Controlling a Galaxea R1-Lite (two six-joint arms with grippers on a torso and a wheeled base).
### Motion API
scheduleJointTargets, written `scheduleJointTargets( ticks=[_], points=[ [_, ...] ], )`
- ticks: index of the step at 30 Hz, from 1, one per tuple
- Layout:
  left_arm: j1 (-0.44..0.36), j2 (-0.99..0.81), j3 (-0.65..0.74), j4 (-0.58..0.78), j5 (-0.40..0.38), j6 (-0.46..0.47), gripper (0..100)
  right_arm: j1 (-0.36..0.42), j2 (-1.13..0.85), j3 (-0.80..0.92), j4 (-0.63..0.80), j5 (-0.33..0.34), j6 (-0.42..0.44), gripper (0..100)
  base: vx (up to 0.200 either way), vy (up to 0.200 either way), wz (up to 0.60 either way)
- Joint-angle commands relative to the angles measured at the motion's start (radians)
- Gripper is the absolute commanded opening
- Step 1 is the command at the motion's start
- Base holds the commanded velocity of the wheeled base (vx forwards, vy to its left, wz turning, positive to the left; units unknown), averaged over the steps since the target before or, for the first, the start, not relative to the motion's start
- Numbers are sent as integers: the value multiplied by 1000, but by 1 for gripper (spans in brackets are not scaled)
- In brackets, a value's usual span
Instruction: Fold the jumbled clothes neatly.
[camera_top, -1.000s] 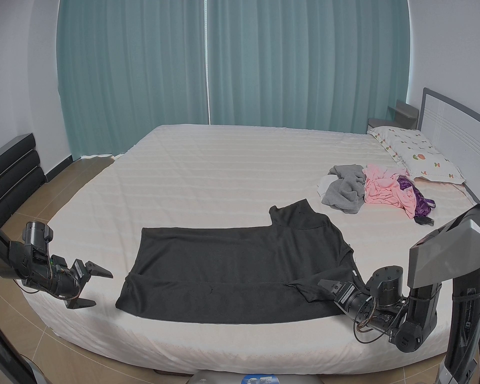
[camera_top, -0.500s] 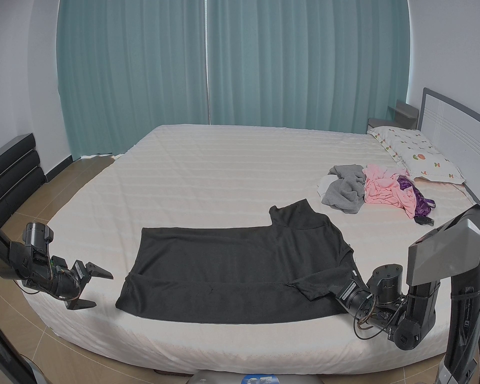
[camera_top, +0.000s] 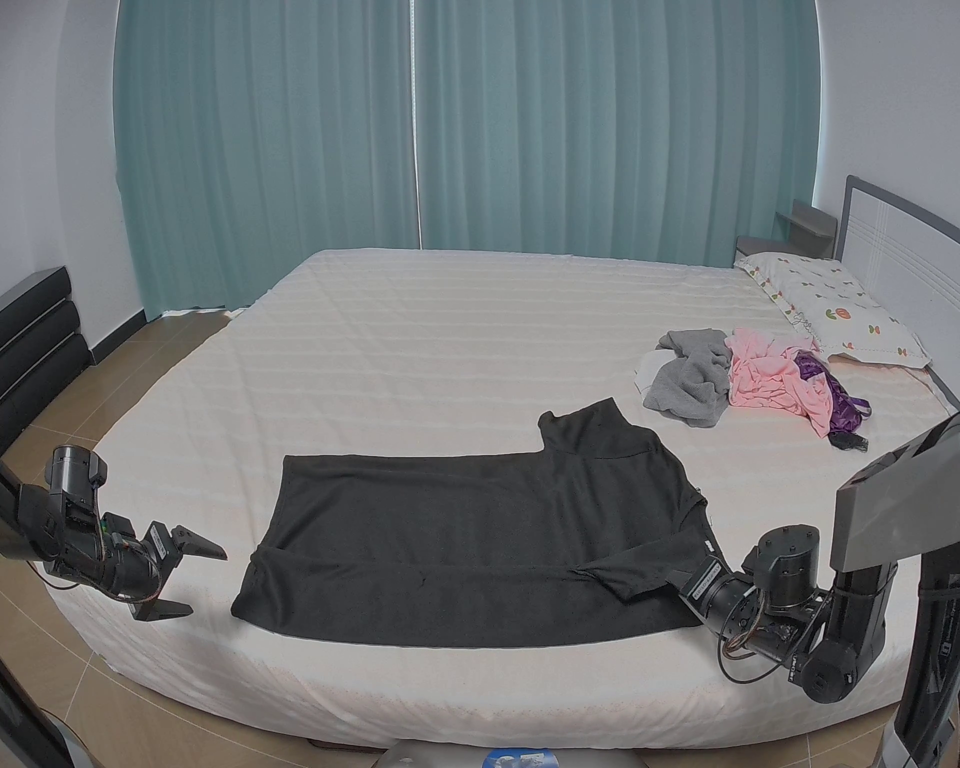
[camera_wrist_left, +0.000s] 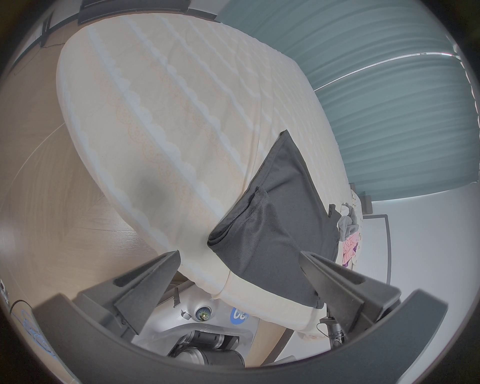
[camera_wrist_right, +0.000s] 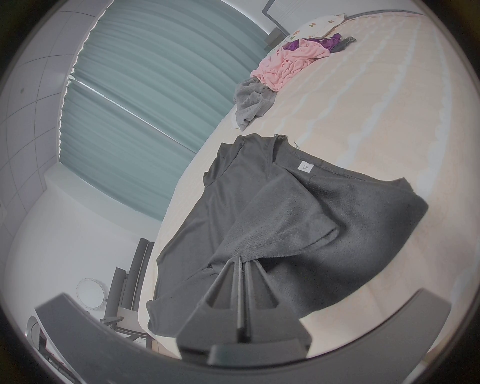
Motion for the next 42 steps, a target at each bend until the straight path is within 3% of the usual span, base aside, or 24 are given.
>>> scheduleJointTargets(
  ticks=[1, 15, 16, 20, 28, 36, 42],
  points=[
    [1, 5, -1, -1, 3, 0, 100, 15, -93, 50, -12, 0, -2, 0, 0, 0, 0],
    [1, 21, -7, -1, 8, 0, 100, 38, -74, 132, -12, 9, -15, 0, 0, 0, 0],
    [1, 21, -7, -1, 8, 0, 100, 38, -62, 144, -12, 9, -22, 100, 0, 0, 0],
    [1, 21, -7, -1, 8, 0, 100, 44, -33, 165, -12, 11, -73, 100, 0, 0, 0],
    [1, 19, -7, -1, 8, 0, 100, 1, -119, 147, -14, 6, -68, 100, 0, 0, 0],
    [1, 10, -15, -1, 3, -12, 100, -97, -190, 109, -12, 6, -73, 100, 0, 0, 0],
    [1, 15, -15, -1, 8, -9, 100, -104, -186, 99, -12, 12, -70, 100, 0, 0, 0]
  ],
)
